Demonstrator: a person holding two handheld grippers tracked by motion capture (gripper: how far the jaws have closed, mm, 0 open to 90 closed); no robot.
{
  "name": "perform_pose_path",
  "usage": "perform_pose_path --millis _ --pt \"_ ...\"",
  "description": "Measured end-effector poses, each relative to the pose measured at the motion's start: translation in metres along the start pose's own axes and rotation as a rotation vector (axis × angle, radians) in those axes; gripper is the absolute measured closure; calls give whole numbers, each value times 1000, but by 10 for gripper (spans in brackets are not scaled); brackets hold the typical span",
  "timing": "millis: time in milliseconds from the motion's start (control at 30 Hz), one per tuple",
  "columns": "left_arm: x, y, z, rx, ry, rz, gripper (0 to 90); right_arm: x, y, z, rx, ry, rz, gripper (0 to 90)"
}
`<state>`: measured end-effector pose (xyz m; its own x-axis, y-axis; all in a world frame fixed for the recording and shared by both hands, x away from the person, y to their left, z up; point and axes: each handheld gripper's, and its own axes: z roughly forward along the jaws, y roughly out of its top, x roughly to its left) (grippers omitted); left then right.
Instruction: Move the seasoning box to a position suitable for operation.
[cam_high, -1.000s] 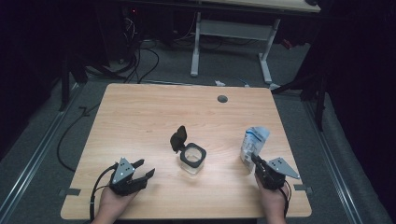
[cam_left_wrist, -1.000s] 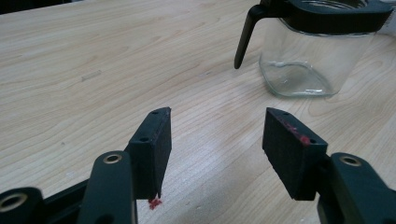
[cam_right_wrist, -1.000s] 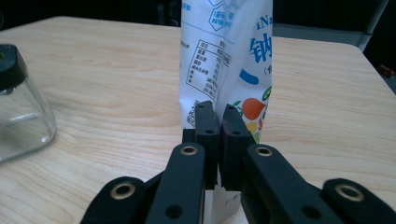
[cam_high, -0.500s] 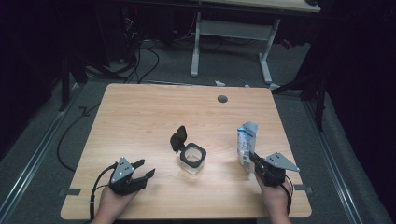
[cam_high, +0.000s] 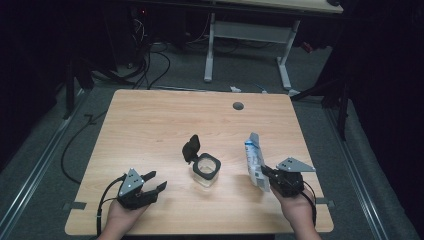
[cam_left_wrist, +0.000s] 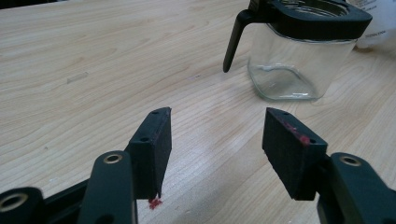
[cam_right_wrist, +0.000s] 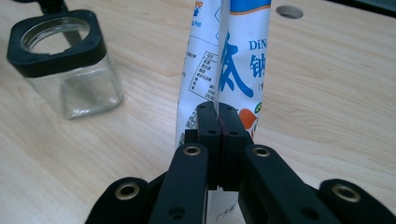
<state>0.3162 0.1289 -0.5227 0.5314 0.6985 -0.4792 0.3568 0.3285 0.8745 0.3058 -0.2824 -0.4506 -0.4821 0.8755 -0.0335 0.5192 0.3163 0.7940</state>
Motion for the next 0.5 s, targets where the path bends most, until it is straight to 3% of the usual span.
perform_pose_path --millis 500 --pt "-5 -3 0 8 -24 7 427 -7 20 -12 214 43 -27 900"
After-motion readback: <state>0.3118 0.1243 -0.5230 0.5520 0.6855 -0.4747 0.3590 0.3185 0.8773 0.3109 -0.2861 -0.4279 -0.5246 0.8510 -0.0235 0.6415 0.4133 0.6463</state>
